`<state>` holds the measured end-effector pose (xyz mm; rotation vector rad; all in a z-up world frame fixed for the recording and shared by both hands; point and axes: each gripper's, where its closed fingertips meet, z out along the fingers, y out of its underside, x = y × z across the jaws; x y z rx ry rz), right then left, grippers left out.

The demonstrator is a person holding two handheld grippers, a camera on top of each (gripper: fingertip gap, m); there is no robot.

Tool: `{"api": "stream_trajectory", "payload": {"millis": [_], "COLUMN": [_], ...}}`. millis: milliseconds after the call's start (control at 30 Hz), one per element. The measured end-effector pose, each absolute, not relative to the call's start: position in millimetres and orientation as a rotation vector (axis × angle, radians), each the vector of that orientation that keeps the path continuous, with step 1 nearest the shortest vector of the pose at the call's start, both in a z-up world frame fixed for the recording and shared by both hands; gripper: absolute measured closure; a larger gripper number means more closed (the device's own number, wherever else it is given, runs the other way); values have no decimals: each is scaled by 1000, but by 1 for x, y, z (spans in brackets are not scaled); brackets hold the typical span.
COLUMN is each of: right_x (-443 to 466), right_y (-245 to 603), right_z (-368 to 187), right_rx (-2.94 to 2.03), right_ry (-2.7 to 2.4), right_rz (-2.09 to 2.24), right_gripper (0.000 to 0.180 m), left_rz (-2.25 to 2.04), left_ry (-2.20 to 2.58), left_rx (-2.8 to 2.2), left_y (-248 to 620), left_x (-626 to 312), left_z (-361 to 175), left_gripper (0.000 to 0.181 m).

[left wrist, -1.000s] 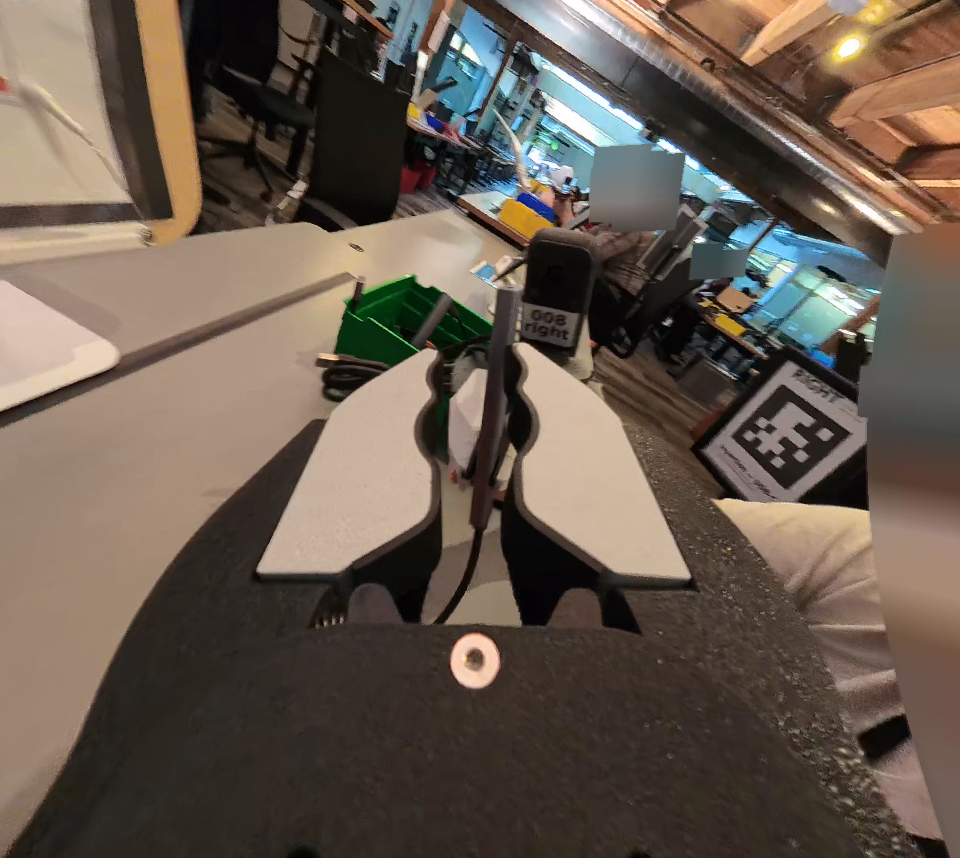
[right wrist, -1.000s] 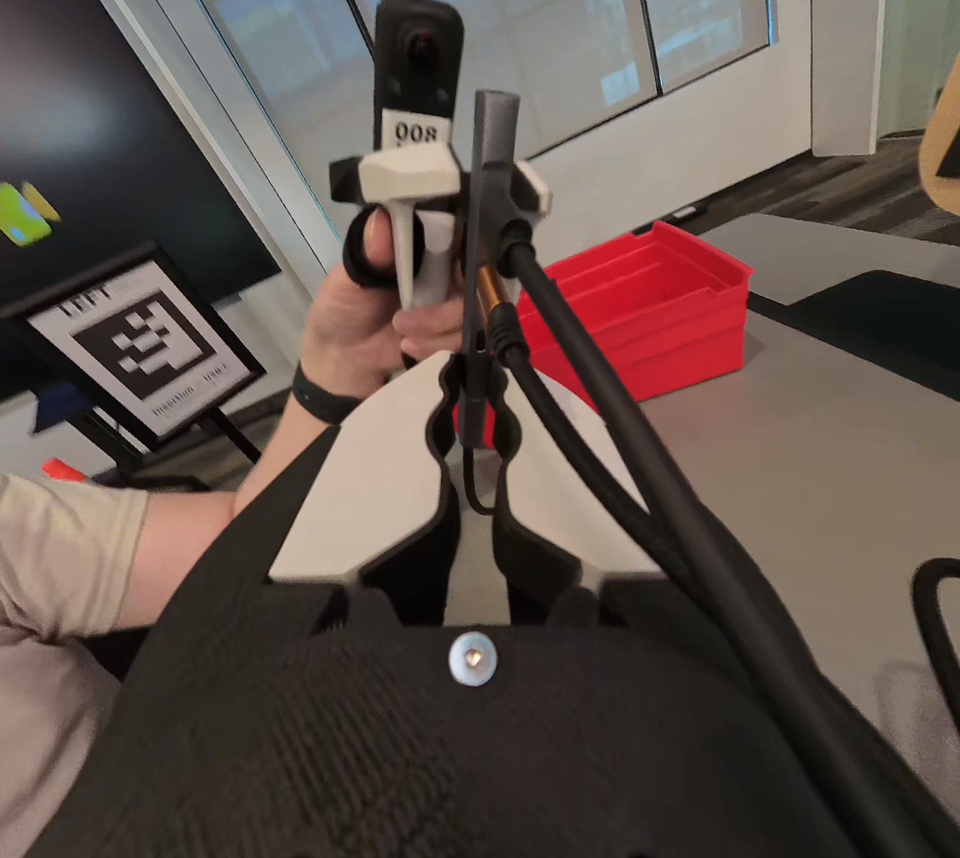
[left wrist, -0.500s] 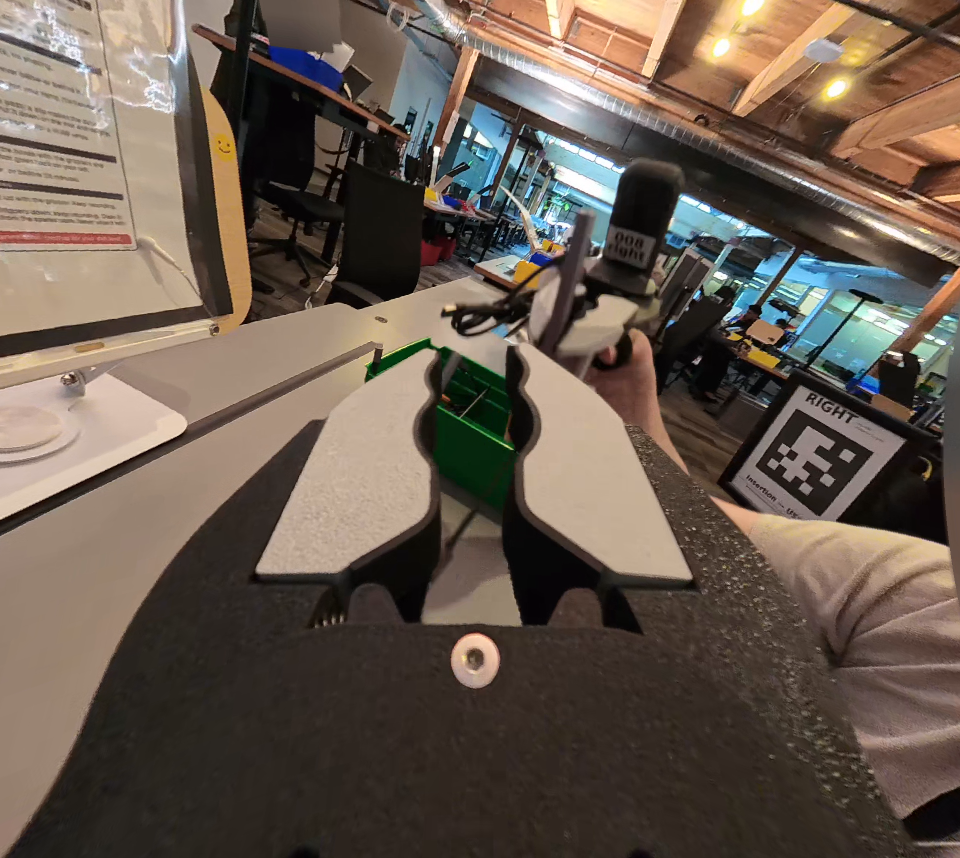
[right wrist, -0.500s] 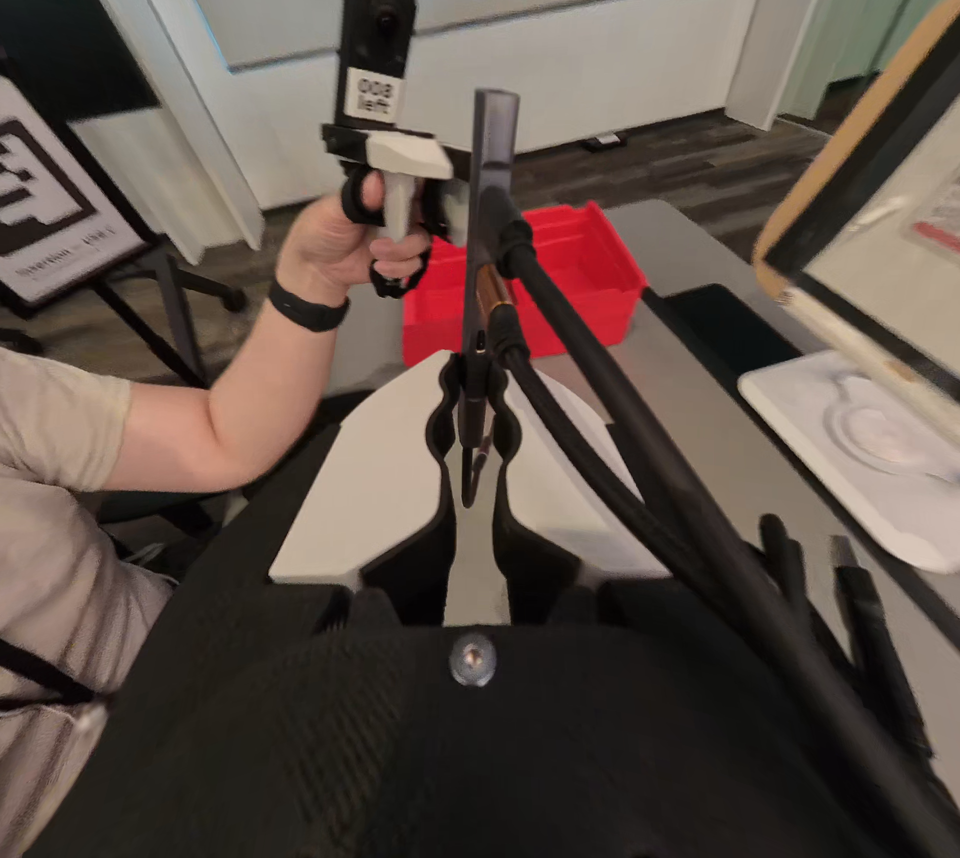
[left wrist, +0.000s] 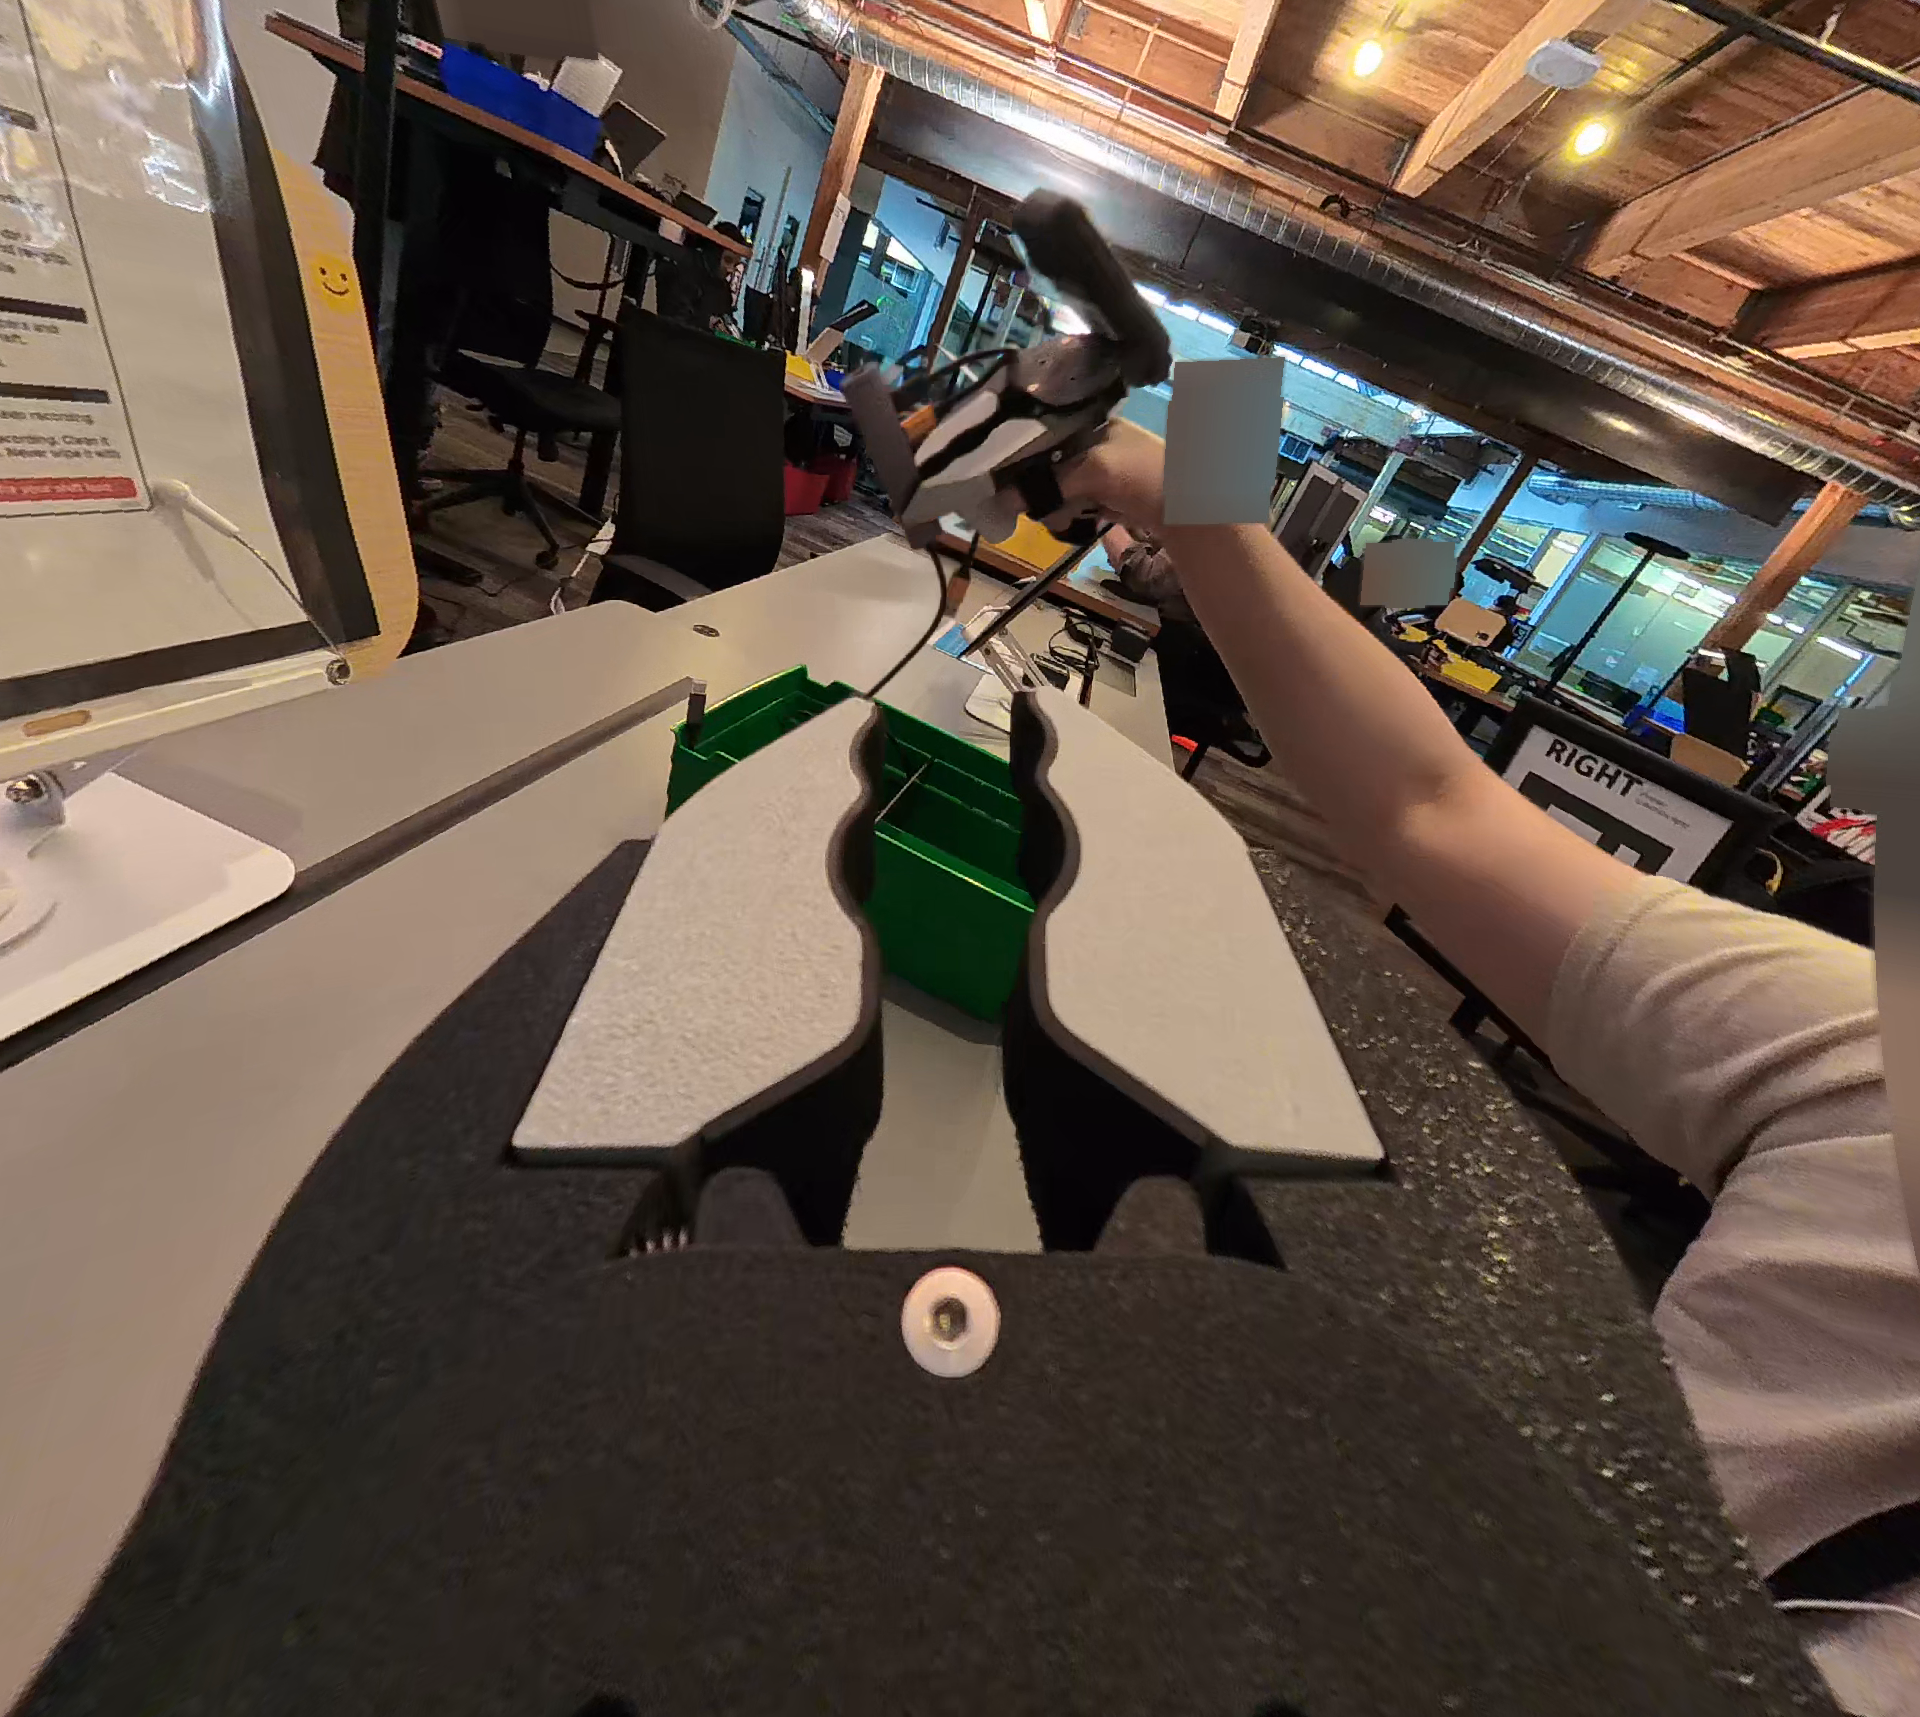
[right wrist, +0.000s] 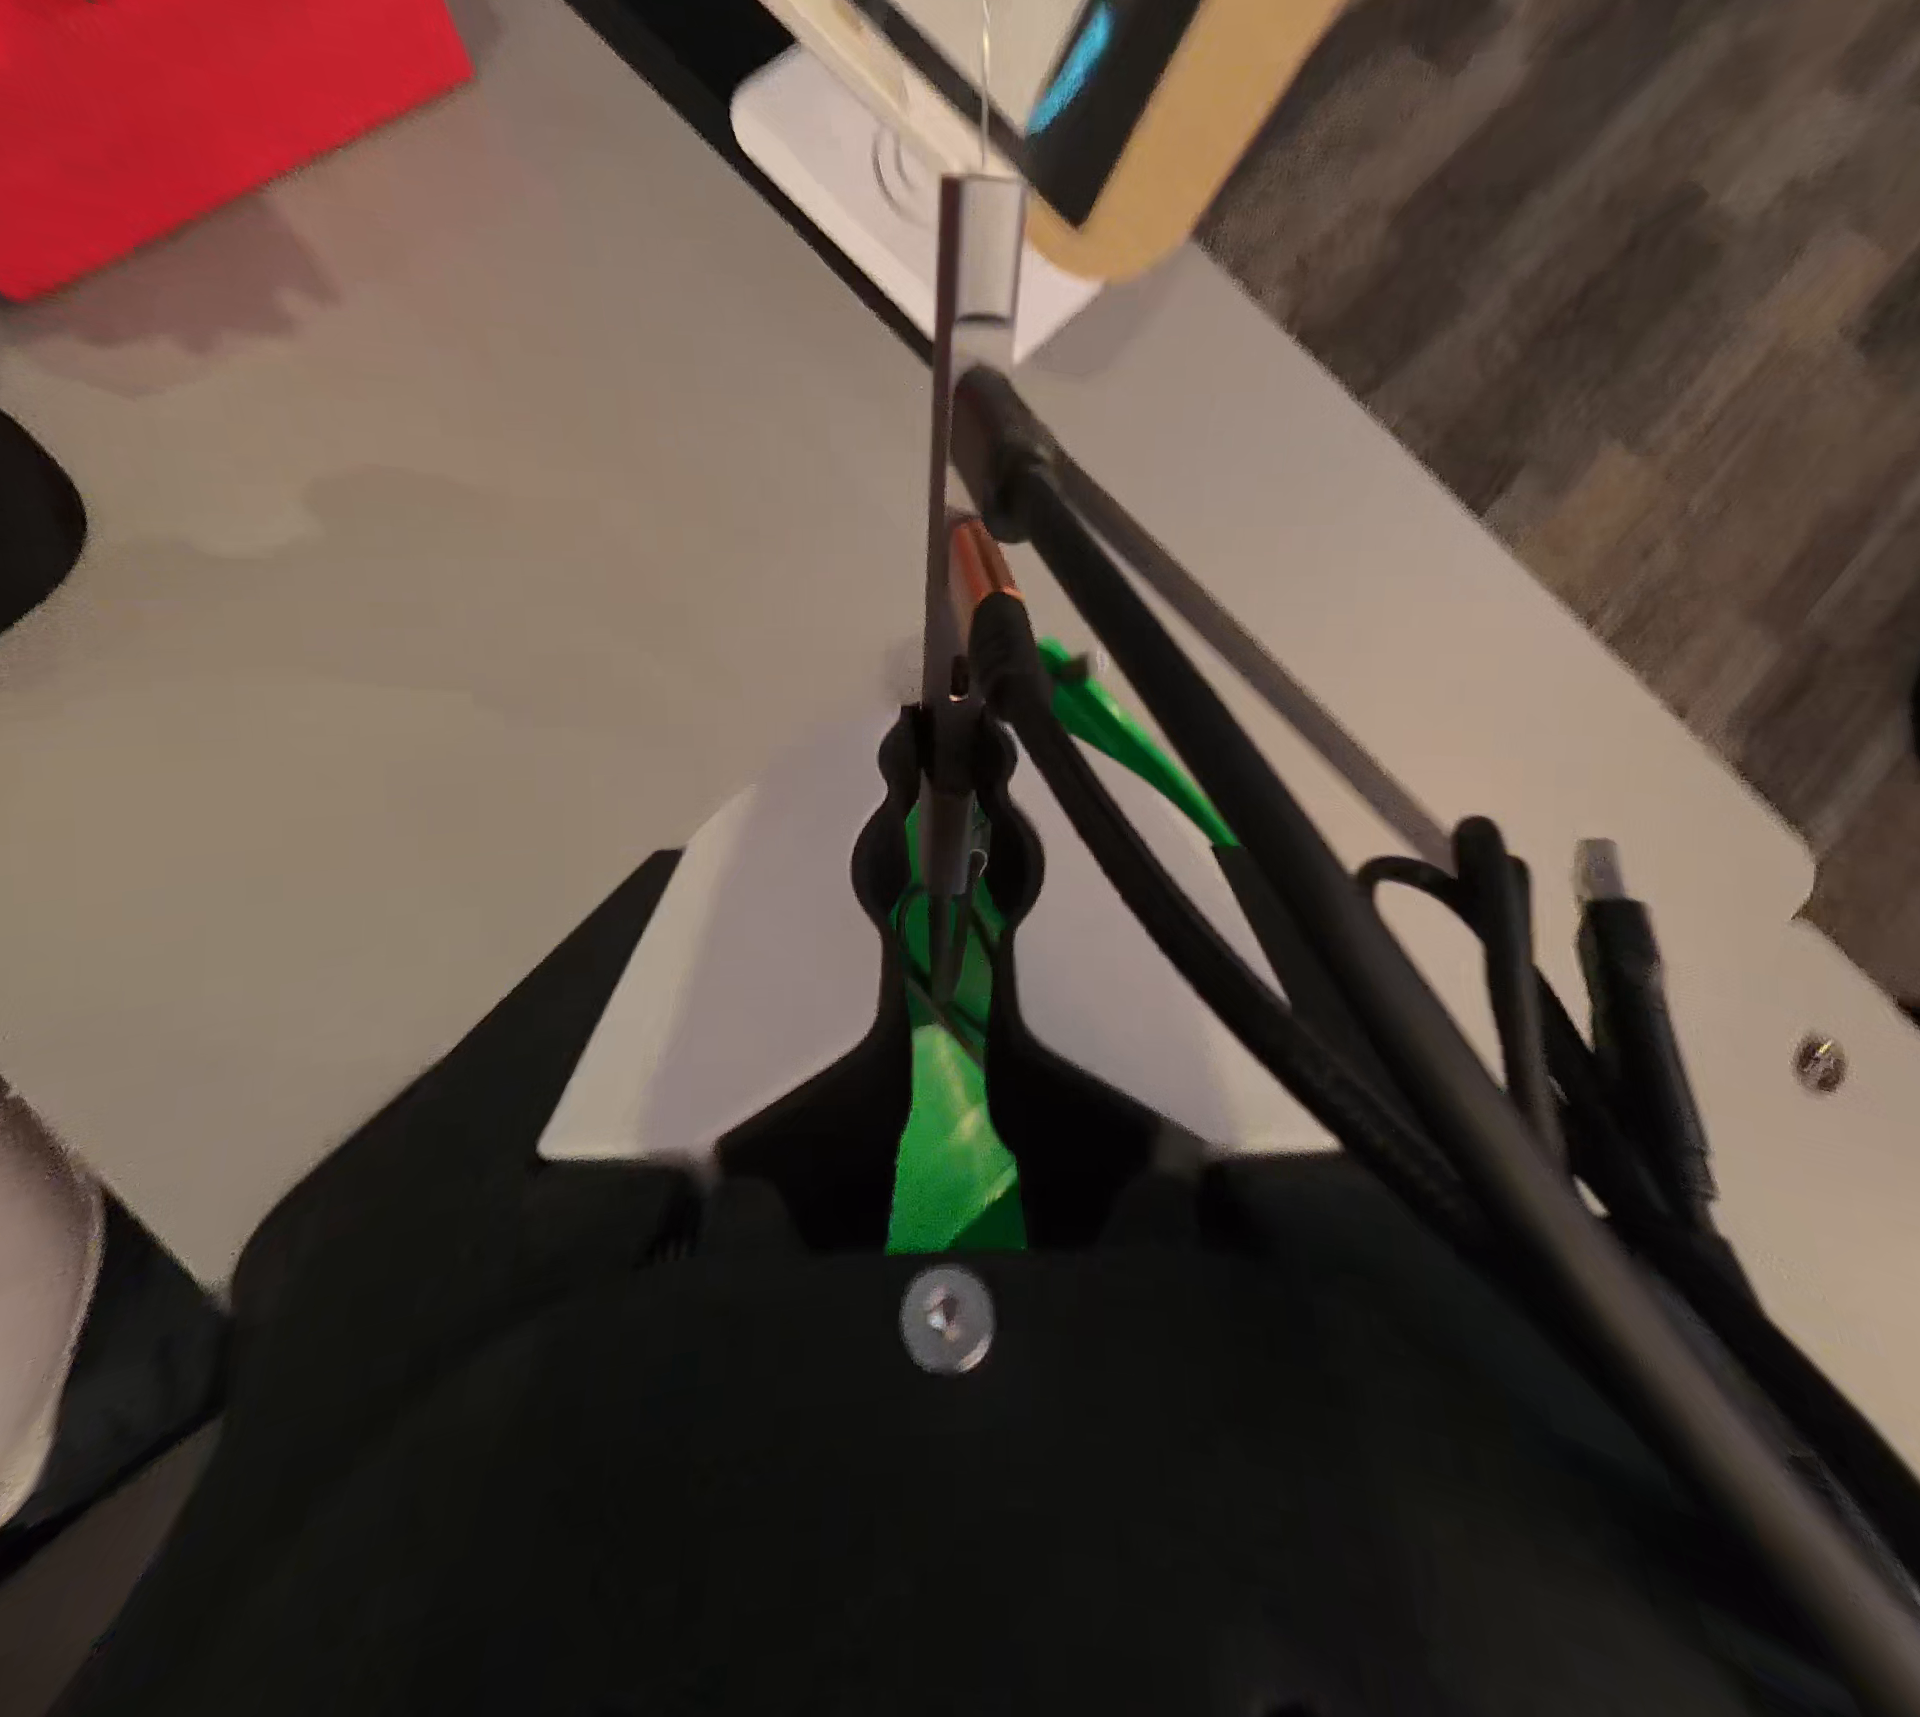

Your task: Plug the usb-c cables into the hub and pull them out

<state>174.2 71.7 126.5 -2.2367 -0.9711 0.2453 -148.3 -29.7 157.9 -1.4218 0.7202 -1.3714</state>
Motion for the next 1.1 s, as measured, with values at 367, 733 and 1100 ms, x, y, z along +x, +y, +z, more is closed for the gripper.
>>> {"api": "stream_trajectory", "payload": {"millis": [367,733,1100], "right_x": [218,259,268], "right_y": [68,57,61], "right_z": [-14,-107,-99], "right_rx": [-2606,-2796,-2652], "right_ry": [-1062,-1338,-1388], "right_rz": [283,-38,-119], "right_gripper": [169,167,165], "left_rz": [-1372,-1376,-1364], "left_ry": [774,819,835], "left_rx": [-1470,-1521,-1530], "left_y": [-30,-29,-32], "left_x": [-134,-119,-119], "left_z": [147,136,135], "left_gripper": [159,160,159]}}
